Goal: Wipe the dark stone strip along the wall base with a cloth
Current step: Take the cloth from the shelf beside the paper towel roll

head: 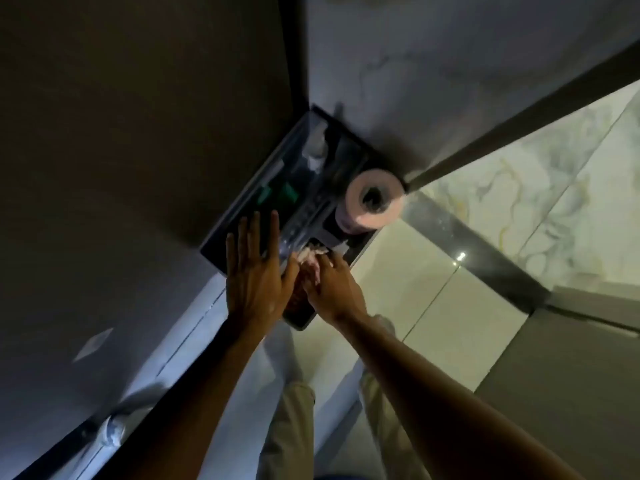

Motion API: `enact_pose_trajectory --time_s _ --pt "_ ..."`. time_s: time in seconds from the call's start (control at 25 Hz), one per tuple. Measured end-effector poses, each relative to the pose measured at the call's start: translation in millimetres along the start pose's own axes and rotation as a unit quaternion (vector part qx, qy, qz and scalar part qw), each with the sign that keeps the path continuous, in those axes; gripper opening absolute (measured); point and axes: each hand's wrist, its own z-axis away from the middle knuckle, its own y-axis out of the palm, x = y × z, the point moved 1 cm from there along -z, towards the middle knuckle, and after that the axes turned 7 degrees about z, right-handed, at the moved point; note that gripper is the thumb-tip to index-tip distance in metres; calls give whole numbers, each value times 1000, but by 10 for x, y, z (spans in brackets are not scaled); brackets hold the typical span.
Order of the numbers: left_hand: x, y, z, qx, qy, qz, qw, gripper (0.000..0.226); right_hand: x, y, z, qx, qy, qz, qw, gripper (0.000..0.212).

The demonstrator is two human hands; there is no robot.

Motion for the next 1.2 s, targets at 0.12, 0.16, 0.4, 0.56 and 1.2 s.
enact_pose_trajectory --time_s 0.12,0.16,0.4,0.56,1.2 --pt "113 431 -162 11 -1 9 1000 98 23 499 -393 32 4 47 998 56" --pt "148 528 -186 -9 17 27 999 98 52 644 -480 37 14 71 997 67" --pt "325 812 -246 -84 59 55 993 92 113 1216 -586 9 51 122 991 100" --pt "339 831 -246 -83 73 63 992 95 86 1270 -617 -35 45 112 992 97" --pt "378 276 274 -69 124 -13 990 72 122 350 315 -29 32 -214 976 47"
